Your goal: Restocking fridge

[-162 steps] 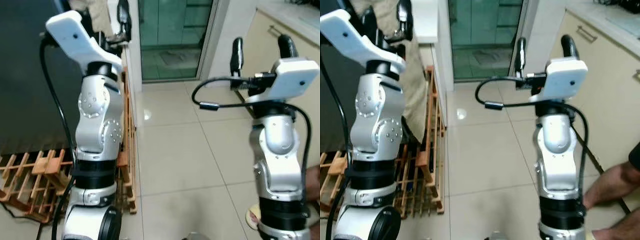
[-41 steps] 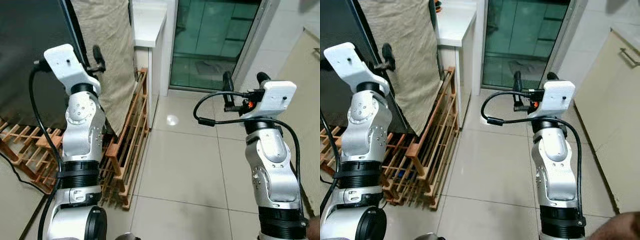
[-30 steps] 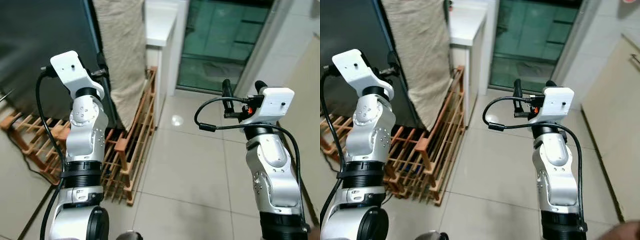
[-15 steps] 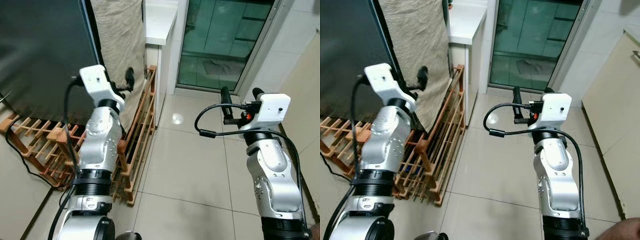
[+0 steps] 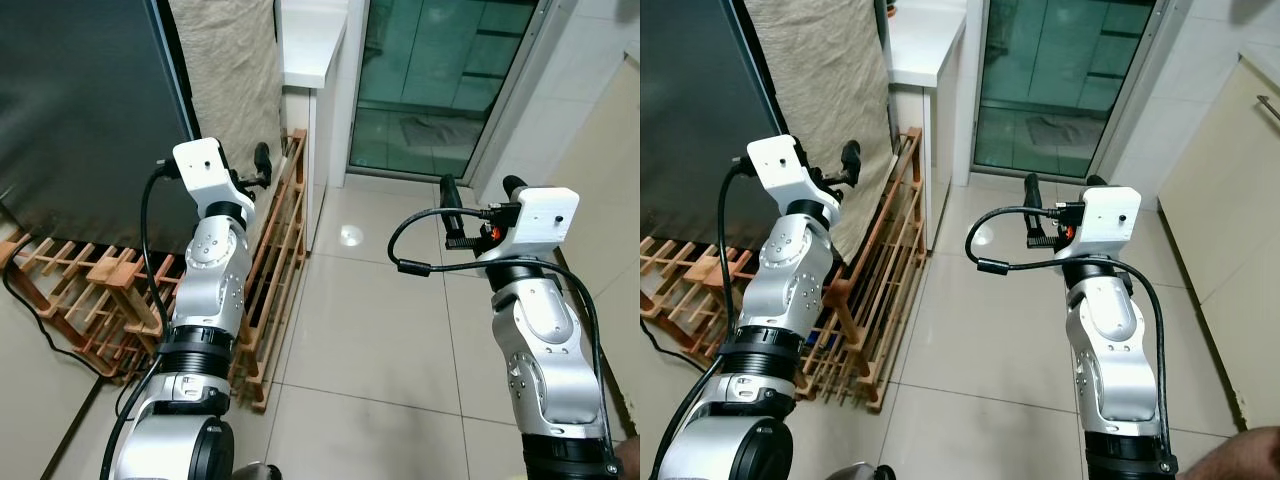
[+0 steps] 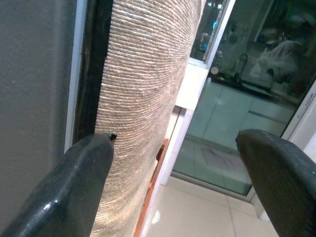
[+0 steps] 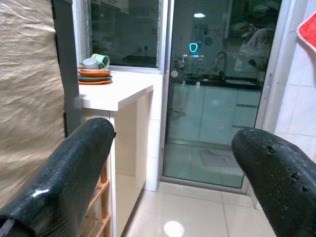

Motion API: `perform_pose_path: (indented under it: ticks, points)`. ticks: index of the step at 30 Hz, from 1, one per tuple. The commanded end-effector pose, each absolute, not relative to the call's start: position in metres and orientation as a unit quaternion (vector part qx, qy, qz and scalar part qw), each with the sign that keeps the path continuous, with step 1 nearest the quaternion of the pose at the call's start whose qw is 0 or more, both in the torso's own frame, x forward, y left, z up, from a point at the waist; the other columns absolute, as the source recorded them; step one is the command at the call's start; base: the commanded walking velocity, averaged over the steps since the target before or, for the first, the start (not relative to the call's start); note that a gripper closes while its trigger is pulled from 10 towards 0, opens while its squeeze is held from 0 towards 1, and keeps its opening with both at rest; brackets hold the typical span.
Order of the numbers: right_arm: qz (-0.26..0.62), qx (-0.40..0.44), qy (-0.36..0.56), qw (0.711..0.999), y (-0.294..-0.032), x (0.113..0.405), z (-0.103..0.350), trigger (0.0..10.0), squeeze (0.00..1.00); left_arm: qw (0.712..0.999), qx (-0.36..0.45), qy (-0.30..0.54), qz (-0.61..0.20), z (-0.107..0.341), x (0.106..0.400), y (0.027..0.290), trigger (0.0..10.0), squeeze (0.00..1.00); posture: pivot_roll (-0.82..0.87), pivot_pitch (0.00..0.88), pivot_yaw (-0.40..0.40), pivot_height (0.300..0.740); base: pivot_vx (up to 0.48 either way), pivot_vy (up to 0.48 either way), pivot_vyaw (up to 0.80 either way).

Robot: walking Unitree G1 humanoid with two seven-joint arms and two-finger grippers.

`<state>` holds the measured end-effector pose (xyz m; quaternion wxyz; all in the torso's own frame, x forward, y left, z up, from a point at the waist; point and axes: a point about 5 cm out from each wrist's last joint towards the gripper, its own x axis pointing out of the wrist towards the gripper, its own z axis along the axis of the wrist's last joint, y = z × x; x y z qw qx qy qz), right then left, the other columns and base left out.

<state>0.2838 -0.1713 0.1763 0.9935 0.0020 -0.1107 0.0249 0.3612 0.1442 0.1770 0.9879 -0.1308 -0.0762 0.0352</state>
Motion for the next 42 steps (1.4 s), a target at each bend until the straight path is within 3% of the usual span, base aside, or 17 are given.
perform_pose_path:
  ticks: [1,8,21,42]
  points:
    - [0.019,-0.002,-0.109,0.994,-0.175,0.282,0.175,10.0,0.15,0.985,-0.134,-0.093,0.053,0.187,0.358,0.155,10.0,0.0,-0.17,0.0,0.016,0.74,0.0,0.0,0.0]
    - [0.022,-0.002,-0.101,0.995,-0.174,0.282,0.171,10.0,0.14,0.985,-0.138,-0.083,0.059,0.177,0.35,0.158,10.0,0.0,-0.16,0.0,0.011,0.74,0.0,0.0,0.0]
    - [0.034,-0.007,-0.103,0.994,-0.17,0.283,0.172,10.0,0.15,0.984,-0.146,-0.084,0.052,0.182,0.366,0.137,10.0,0.0,-0.18,0.0,0.002,0.74,0.0,0.0,0.0]
    - [0.035,-0.011,-0.095,0.995,-0.171,0.282,0.168,10.0,0.15,0.976,-0.16,-0.103,0.103,0.186,0.36,0.157,10.0,0.0,-0.16,0.0,-0.007,0.74,0.0,0.0,0.0]
